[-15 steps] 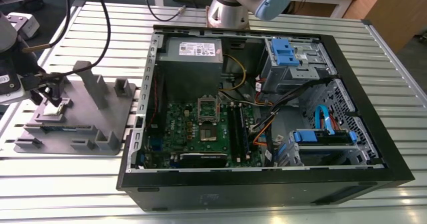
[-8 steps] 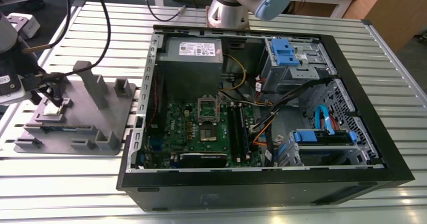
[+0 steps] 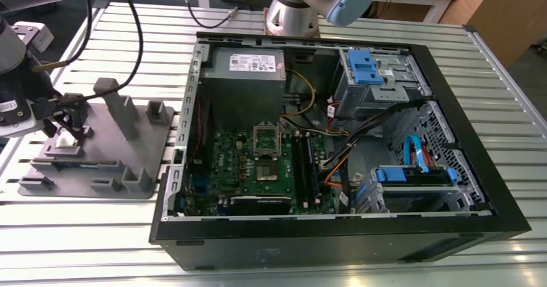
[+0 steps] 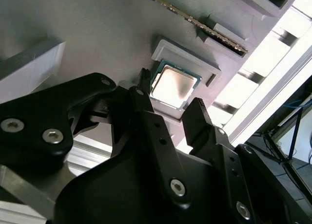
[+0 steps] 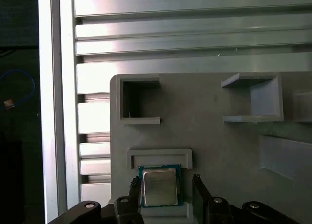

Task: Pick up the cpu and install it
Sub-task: 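Pick up the cpu and move it towards the insertion slot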

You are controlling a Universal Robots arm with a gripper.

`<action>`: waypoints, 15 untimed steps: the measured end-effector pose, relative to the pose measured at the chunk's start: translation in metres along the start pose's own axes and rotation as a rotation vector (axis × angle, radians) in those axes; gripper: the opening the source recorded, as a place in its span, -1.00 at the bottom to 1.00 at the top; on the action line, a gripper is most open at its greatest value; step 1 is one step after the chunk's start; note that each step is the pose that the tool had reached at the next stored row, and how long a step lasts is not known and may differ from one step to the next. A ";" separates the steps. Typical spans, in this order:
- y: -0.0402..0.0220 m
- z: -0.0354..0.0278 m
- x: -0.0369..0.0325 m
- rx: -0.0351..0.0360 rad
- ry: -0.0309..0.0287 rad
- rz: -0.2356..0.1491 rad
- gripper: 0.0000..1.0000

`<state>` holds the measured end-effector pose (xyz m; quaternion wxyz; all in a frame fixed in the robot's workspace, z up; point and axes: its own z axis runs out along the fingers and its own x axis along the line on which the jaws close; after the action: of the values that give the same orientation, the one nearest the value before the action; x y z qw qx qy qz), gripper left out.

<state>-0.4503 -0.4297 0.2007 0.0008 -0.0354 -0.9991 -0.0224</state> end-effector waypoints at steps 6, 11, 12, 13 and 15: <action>0.0000 0.0001 0.0000 0.0003 -0.0001 0.000 0.07; 0.0000 0.0004 0.0000 0.0004 -0.0002 0.000 0.20; 0.0000 0.0012 0.0000 0.0002 -0.0007 -0.001 0.20; -0.0001 0.0019 0.0000 0.0003 -0.0010 -0.002 0.20; -0.0002 0.0034 0.0000 0.0004 -0.0010 -0.008 0.20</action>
<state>-0.4503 -0.4297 0.1973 0.0003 -0.0315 -0.9993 -0.0222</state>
